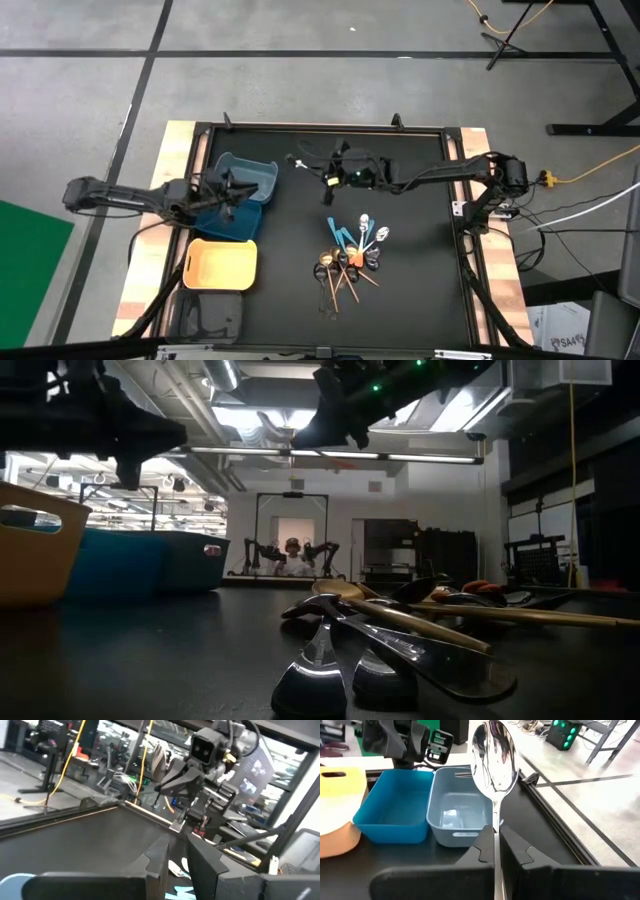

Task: Sort silverware by color (type)
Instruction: Put the orange spoon into the light green bin

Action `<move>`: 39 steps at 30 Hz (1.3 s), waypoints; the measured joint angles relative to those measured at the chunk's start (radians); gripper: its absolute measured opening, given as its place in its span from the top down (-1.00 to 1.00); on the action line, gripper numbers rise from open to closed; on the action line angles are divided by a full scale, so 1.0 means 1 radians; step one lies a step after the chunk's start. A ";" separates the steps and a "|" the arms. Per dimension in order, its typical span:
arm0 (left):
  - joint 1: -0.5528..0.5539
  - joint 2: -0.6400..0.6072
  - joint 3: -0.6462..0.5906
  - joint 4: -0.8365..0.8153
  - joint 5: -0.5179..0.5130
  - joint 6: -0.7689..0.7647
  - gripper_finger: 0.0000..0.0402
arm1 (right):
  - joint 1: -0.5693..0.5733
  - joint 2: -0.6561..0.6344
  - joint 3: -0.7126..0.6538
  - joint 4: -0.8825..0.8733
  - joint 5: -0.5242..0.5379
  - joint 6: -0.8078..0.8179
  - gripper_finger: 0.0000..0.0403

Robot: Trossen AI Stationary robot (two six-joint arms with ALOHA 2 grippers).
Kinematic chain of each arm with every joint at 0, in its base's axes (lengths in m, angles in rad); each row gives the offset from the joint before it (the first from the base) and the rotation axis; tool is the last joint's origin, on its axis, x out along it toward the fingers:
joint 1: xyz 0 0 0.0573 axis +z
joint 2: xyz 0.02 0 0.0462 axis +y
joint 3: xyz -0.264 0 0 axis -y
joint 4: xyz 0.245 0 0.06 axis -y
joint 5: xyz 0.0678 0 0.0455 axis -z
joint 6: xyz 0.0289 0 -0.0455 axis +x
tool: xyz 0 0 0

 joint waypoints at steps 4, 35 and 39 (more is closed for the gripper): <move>0.000 0.164 0.000 0.166 -0.029 -0.002 0.70 | 0.001 0.000 0.000 0.021 0.013 0.000 1.00; 0.050 0.814 0.496 0.264 -0.101 0.080 0.44 | 0.003 0.000 0.000 0.125 0.156 0.000 1.00; 0.056 0.821 0.496 0.209 -0.100 0.079 0.38 | 0.003 0.000 0.000 0.152 0.156 0.000 1.00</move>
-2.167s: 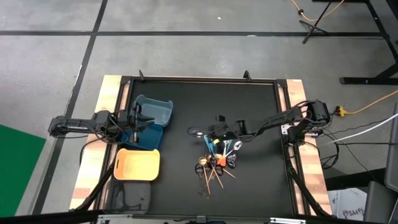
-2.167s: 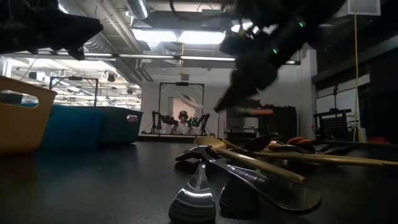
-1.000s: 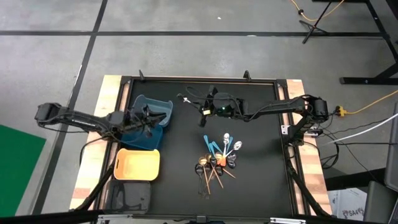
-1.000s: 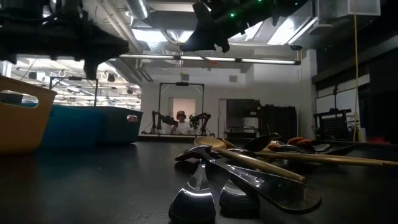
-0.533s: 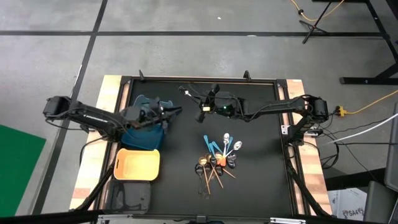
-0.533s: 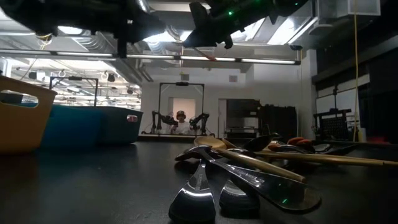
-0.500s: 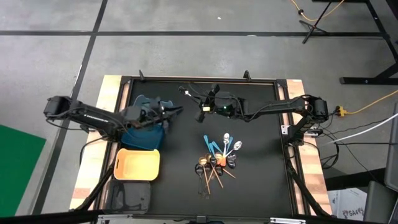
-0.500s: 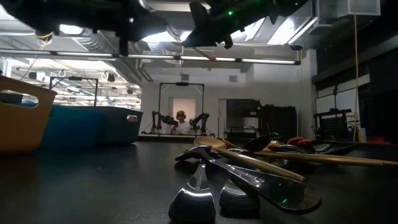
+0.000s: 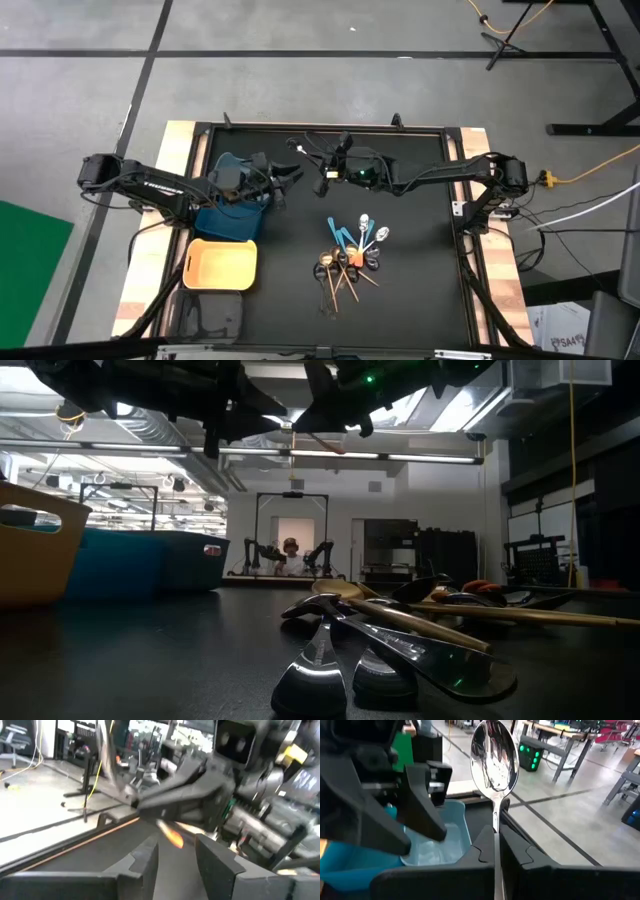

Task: Sort silverware by color (type)
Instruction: Put the orange spoon into the light green bin

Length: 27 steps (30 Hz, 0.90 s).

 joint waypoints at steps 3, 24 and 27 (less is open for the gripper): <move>0.000 0.006 0.000 -0.015 0.001 -0.009 0.37 | 0.000 0.000 0.000 0.047 -0.003 0.001 1.00; -0.033 0.032 0.000 0.113 -0.002 -0.060 0.37 | 0.000 0.000 0.000 0.205 -0.106 0.087 1.00; -0.034 0.098 0.000 0.203 -0.003 -0.061 0.37 | 0.000 0.000 0.000 0.206 -0.106 0.087 1.00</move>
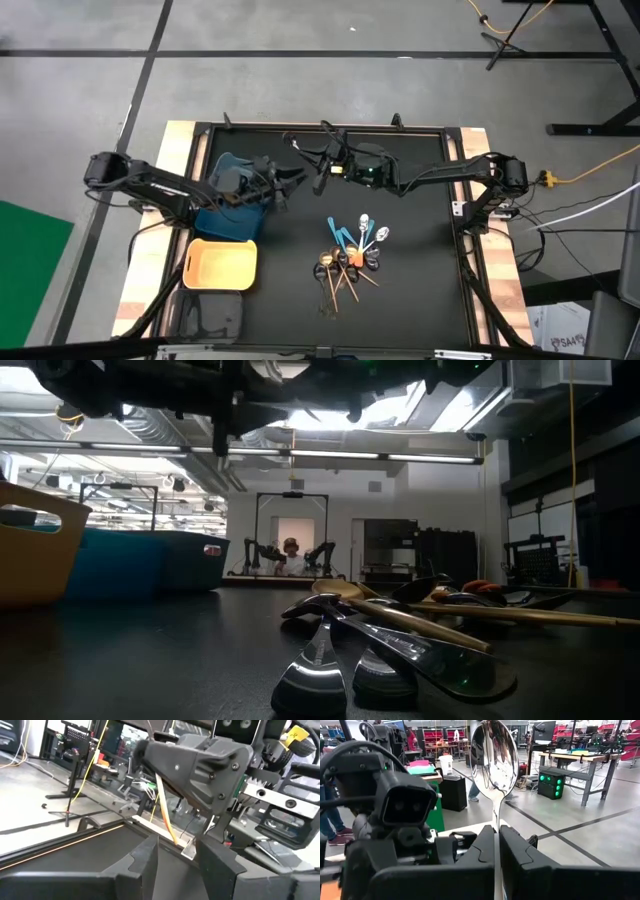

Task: Sort silverware by color (type)
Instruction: Put the orange spoon into the light green bin

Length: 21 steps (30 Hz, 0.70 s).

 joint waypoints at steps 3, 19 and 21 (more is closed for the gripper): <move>0.000 0.071 0.000 0.094 -0.006 0.000 0.37 | 0.000 0.000 0.000 0.000 0.000 0.000 1.00; 0.005 0.232 0.107 0.224 -0.031 0.047 0.37 | 0.000 0.000 0.000 -0.001 -0.003 -0.001 1.00; 0.005 0.231 0.128 0.197 -0.057 0.046 0.37 | 0.000 0.000 0.000 -0.002 -0.003 0.000 1.00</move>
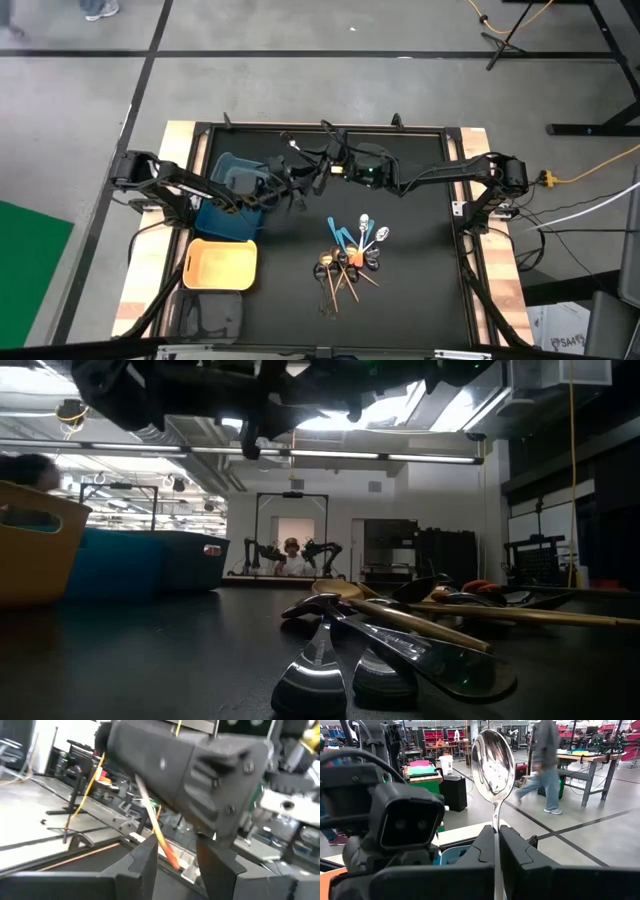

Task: Sort silverware by color (type)
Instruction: Put the orange spoon into the light green bin

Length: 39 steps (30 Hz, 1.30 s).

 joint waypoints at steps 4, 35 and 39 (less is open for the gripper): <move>0.000 0.000 0.002 -0.009 -0.010 -0.016 0.37 | 0.000 0.000 0.000 -0.003 -0.004 0.008 1.00; -0.002 -0.001 0.001 -0.051 -0.013 0.065 0.67 | 0.000 0.000 0.000 -0.070 -0.060 0.007 1.00; -0.002 -0.001 0.001 -0.051 -0.013 0.065 0.75 | 0.000 0.000 0.000 -0.071 -0.060 0.007 1.00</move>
